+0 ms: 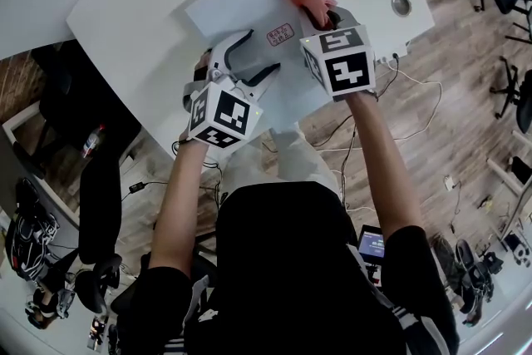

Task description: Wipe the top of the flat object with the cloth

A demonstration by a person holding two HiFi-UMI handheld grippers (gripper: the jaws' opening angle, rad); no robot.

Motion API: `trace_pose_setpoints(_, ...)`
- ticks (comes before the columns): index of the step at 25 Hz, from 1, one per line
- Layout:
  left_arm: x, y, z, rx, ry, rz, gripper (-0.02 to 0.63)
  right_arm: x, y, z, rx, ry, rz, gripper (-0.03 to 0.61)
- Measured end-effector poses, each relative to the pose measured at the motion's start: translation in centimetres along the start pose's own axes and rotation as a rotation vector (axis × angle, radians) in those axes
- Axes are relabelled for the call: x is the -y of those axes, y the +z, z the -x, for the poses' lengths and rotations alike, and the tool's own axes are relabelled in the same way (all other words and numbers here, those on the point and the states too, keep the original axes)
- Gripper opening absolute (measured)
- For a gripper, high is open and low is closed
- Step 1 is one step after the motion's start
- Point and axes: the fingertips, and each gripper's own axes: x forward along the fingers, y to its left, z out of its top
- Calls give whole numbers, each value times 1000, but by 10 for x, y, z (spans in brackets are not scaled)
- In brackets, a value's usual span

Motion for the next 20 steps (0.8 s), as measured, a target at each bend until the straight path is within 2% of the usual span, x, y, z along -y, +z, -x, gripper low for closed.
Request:
trace_pose_setpoints(9,1,1,1,5,1,-9,324,-16,10,-8,-1,39,6,46)
trace_pose_setpoints(20,1,1,1,6,4,-12,324,-66,32,-25,0,142,88,46)
